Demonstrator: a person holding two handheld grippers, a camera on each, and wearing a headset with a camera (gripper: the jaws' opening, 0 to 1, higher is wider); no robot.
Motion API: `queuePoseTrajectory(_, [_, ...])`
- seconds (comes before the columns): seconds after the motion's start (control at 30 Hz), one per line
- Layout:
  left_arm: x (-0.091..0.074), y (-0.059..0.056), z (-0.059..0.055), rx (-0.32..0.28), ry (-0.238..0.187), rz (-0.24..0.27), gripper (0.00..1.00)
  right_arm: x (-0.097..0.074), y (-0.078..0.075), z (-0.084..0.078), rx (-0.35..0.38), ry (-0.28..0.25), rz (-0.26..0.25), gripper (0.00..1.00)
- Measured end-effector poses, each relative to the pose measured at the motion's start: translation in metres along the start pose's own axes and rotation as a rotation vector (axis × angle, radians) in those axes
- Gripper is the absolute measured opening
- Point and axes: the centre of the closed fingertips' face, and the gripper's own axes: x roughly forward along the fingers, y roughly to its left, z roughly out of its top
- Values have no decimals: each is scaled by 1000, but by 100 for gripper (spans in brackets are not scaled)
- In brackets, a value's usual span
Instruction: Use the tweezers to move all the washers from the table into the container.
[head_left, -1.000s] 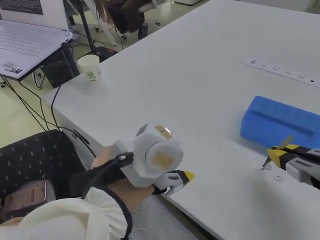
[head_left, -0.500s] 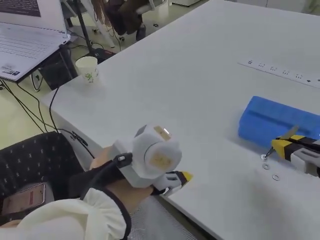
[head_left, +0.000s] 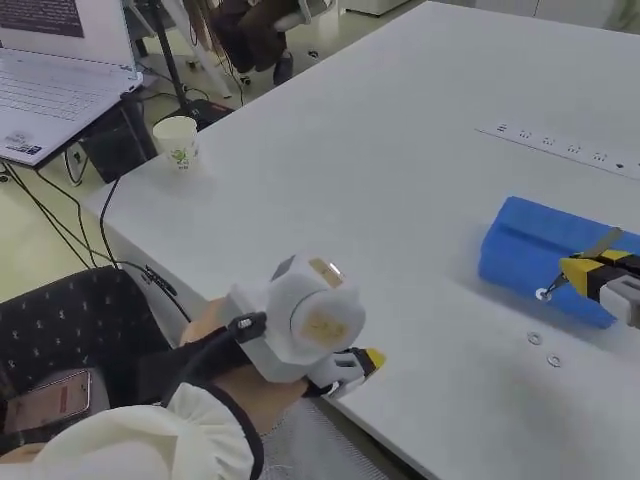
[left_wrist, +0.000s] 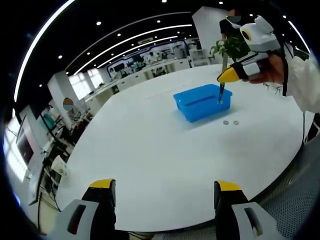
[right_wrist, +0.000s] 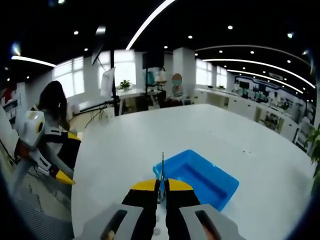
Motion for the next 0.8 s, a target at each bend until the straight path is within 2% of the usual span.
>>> queuePoseTrajectory(0.43, [1, 0, -1, 3, 6, -1, 82, 6, -22, 12, -10, -24, -55, 1])
queuePoseTrajectory(0.67, [0, -2, 0, -1, 4, -7, 83, 12, -38, 10, 2, -23, -105, 1])
queuePoseTrajectory(0.8, [1, -2, -1, 0, 3, -9, 83, 19, -48, 4, 33, -7, -112, 2])
